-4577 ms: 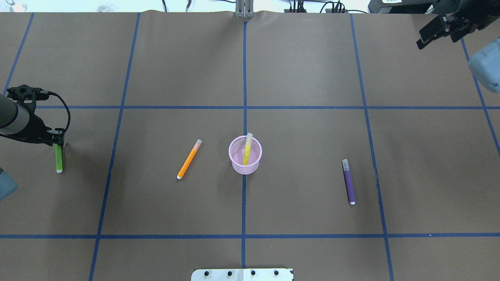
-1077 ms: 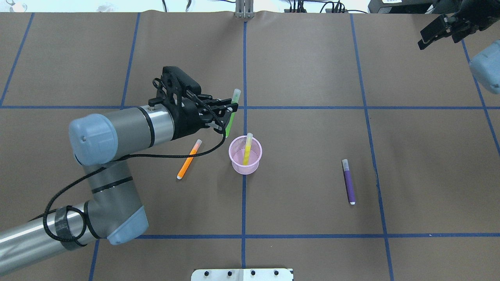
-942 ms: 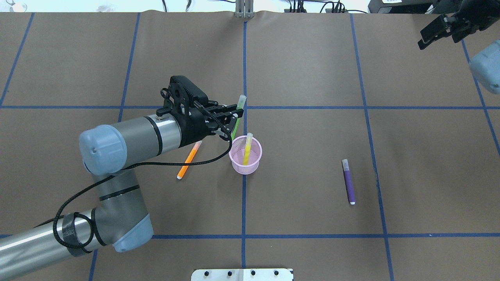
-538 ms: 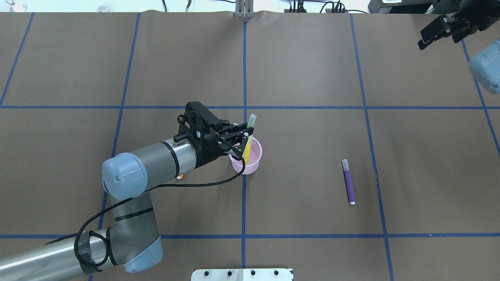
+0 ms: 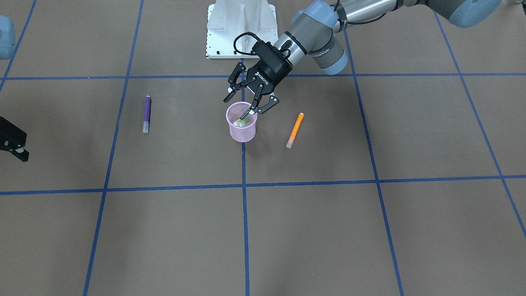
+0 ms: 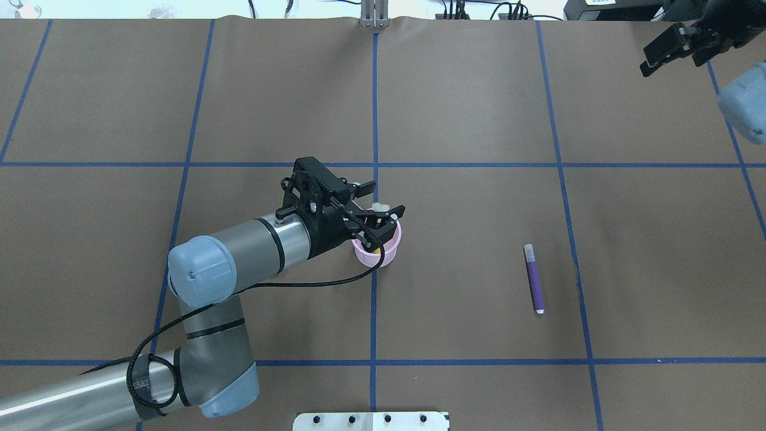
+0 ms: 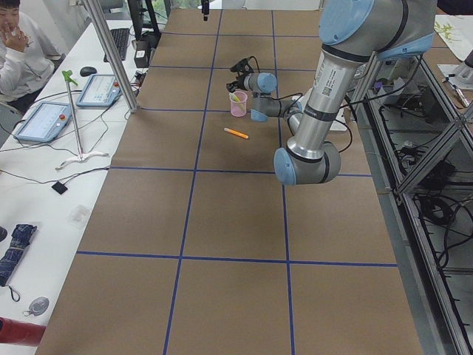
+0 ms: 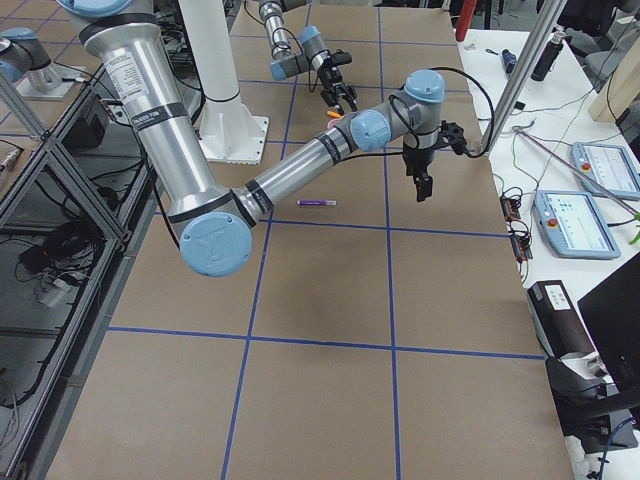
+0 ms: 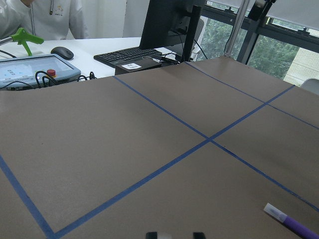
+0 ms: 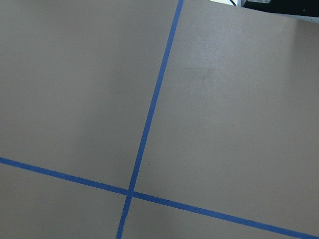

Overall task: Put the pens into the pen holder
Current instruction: 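Lower the green marker into the pink cup and release it, then withdraw the left gripper while the right gripper moves to the purple marker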

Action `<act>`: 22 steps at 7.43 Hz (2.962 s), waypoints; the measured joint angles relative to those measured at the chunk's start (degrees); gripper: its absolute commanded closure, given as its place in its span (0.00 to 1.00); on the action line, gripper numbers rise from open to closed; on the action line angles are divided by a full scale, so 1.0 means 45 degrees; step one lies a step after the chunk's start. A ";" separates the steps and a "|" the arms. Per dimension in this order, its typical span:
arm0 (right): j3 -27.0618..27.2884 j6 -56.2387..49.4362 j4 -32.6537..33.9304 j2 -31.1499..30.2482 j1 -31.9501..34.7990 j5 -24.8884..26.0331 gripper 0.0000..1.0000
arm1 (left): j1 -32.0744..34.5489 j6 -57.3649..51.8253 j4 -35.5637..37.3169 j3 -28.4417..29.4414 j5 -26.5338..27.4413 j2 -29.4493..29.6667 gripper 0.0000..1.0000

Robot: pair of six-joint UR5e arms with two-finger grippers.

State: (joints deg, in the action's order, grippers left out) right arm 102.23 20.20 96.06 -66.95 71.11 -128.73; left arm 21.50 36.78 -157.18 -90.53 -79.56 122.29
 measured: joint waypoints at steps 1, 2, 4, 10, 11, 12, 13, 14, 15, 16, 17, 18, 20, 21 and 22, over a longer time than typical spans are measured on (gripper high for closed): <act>0.0024 0.0108 0.0000 0.0014 0.0000 -0.0009 0.00 | 0.0074 -0.0006 0.0070 -0.0114 -0.0039 -0.0014 0.01; 0.0074 0.0443 -0.0008 0.0034 -0.0036 -0.0023 0.00 | 0.0265 -0.0023 0.0342 -0.0244 -0.0211 -0.0110 0.01; 0.0269 0.1606 -0.0064 0.0071 -0.0324 -0.0027 0.00 | 0.1473 -0.0044 0.1901 -0.0955 -0.1776 -0.0853 0.01; 0.2792 0.6598 -0.0178 -0.0624 -0.3812 0.2067 0.00 | 0.7589 -0.1318 0.8936 -0.4006 -0.9175 -0.3976 0.01; 0.3144 0.7464 -0.0542 -0.0994 -0.4676 0.2785 0.00 | 0.8129 -0.2461 0.9184 -0.4224 -0.9303 -0.4862 0.01; 0.3294 0.8245 -0.1442 -0.1611 -0.5561 0.3587 0.00 | 0.8517 -0.3181 0.9287 -0.4415 -0.9349 -0.5472 0.01; 0.3345 0.8830 -0.2639 -0.2465 -0.6367 0.4333 0.00 | 0.8727 -0.3473 0.9324 -0.4529 -0.9363 -0.5752 0.01; 0.3327 0.9318 -0.3666 -0.3268 -0.7162 0.5143 0.00 | 0.8813 -0.3555 0.9336 -0.4624 -0.9369 -0.5857 0.01; 0.3233 0.9856 -0.4329 -0.3767 -0.7988 0.5985 0.00 | 0.8841 -0.3560 0.9345 -0.4739 -0.9371 -0.5891 0.01; 0.3091 1.0349 -0.4649 -0.3979 -0.8860 0.6798 0.00 | 0.8847 -0.3553 0.9354 -0.4826 -0.9371 -0.5899 0.01; 0.2961 1.0833 -0.4763 -0.4041 -0.9599 0.7448 0.10 | 0.8852 -0.3542 0.9359 -0.4862 -0.9367 -0.5904 0.01; 0.2791 1.1324 -0.4804 -0.4034 -1.0202 0.7997 0.30 | 0.8853 -0.3533 0.9361 -0.4873 -0.9350 -0.5903 0.00; 0.2399 1.1605 -0.4822 -0.3971 -1.0687 0.8482 0.38 | 0.8854 -0.3513 0.9362 -0.4888 -0.9302 -0.5890 0.00; 0.2223 1.1547 -0.4828 -0.3945 -1.0737 0.8527 0.44 | 0.8854 -0.3508 0.9362 -0.4890 -0.9286 -0.5889 0.00; 0.2094 1.1500 -0.4836 -0.3910 -1.0758 0.8536 0.46 | 0.8853 -0.3506 0.9362 -0.4889 -0.9279 -0.5888 0.00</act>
State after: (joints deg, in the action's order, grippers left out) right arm 111.65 71.95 74.30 -84.55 22.69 -90.32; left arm 61.34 21.00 -115.05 -112.53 -121.31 95.80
